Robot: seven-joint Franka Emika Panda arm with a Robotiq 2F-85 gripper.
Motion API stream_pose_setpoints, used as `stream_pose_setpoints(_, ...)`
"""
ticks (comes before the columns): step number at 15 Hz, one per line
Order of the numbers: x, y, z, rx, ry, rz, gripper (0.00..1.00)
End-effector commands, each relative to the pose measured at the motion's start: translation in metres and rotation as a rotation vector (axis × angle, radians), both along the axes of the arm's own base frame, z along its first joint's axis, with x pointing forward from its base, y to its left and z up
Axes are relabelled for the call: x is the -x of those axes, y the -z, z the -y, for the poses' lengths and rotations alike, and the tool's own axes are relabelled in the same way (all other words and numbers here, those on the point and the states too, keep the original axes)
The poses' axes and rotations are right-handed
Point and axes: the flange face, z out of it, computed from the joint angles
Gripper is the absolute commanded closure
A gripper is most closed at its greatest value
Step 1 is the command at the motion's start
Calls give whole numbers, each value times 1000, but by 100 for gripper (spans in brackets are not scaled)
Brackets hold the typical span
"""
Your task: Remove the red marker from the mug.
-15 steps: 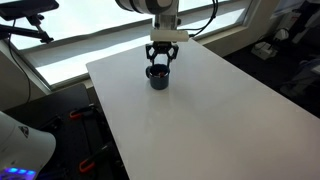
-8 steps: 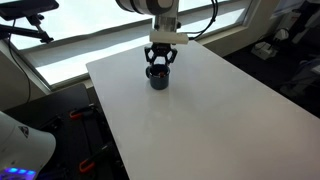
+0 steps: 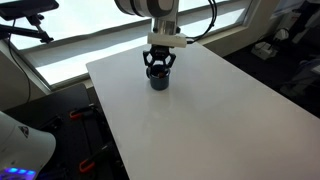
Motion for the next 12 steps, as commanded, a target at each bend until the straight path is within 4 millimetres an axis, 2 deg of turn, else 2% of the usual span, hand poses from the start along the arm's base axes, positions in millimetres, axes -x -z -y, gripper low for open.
stream_pose_setpoints(1,7,1,-1,51,-1,-25,69)
stream_pose_setpoints(2,8,1,-1,53,-5,-30,71)
stream_pose_setpoints(5,10,0,-2,58,-4,-50,95)
stream_pose_setpoints(6,9,-1,-1,63,-2,-47,98)
stream_pose_setpoints(12,8,-7,-2,48,5,-43,95)
